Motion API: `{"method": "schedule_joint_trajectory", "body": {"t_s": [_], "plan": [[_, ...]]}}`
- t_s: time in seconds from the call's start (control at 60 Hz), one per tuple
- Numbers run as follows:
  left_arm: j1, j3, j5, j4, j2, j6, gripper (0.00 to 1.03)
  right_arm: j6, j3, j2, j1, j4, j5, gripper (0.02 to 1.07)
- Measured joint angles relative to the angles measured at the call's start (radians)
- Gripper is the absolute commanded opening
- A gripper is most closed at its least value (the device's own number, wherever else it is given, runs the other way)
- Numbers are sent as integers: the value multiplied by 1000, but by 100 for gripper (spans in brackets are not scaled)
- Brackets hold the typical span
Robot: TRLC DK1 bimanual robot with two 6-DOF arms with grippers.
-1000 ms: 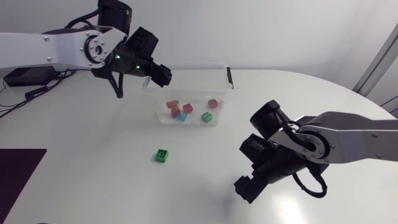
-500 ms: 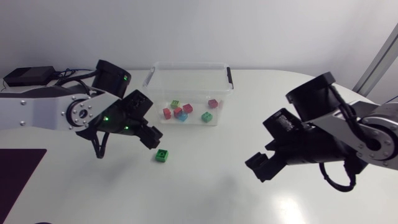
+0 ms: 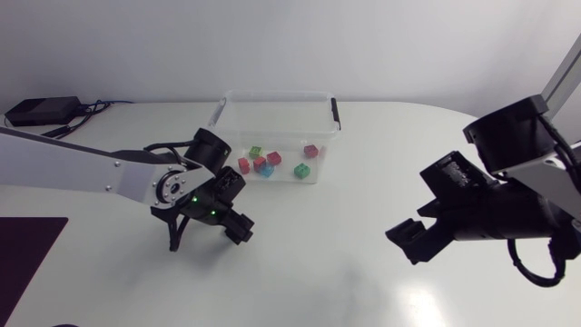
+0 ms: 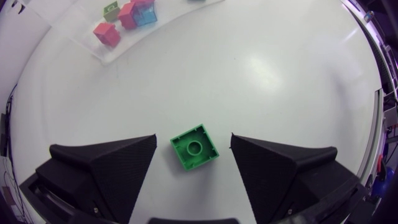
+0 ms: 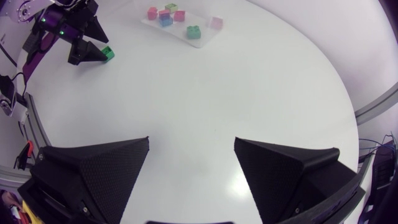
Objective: Place the duplo bricks in the container
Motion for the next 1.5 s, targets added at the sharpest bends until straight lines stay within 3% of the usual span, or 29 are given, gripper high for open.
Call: {"method": "schedule_joint_trajectory", "body": {"t_s": [0.05, 0.083, 0.133, 0.167, 0.367, 0.633, 0.917, 1.05, 1.25, 1.317, 1.35, 1.367, 1.5], "plan": [[-6, 6, -9, 0, 20, -7, 79, -7, 4, -12, -8, -12, 0, 101], [-8, 12, -14, 0, 35, -13, 67, -11, 8, -22, -14, -21, 0, 101], [-8, 17, -28, 0, 55, -24, 37, -15, 17, -35, -26, -38, 0, 101], [-8, 19, -32, 0, 67, -28, 23, -19, 24, -44, -34, -50, 0, 101], [-8, 37, -40, -48, 54, -45, 20, -56, 65, -98, -99, -101, -4, 101], [-4, 168, -58, -150, -183, -50, 21, -63, 77, -164, -145, -111, -11, 101], [64, 387, -63, -108, -212, -50, 21, -62, 89, -249, -189, -110, -11, 102], [90, 453, -66, -32, -138, -50, 21, -62, 91, -308, -226, -110, -11, 102], [109, 485, -105, 76, 23, -50, 27, -55, 91, -431, -266, -101, 12, 102], [113, 489, -117, 109, 67, -50, 44, -54, 91, -464, -272, -94, 15, 102], [113, 491, -128, 123, 86, -49, 64, -54, 88, -478, -275, -85, 18, 102], [114, 492, -137, 132, 100, -49, 69, -54, 85, -490, -278, -77, 20, 102], [119, 493, -159, 151, 125, -49, 90, -54, 63, -525, -285, -72, 27, 102]]}}
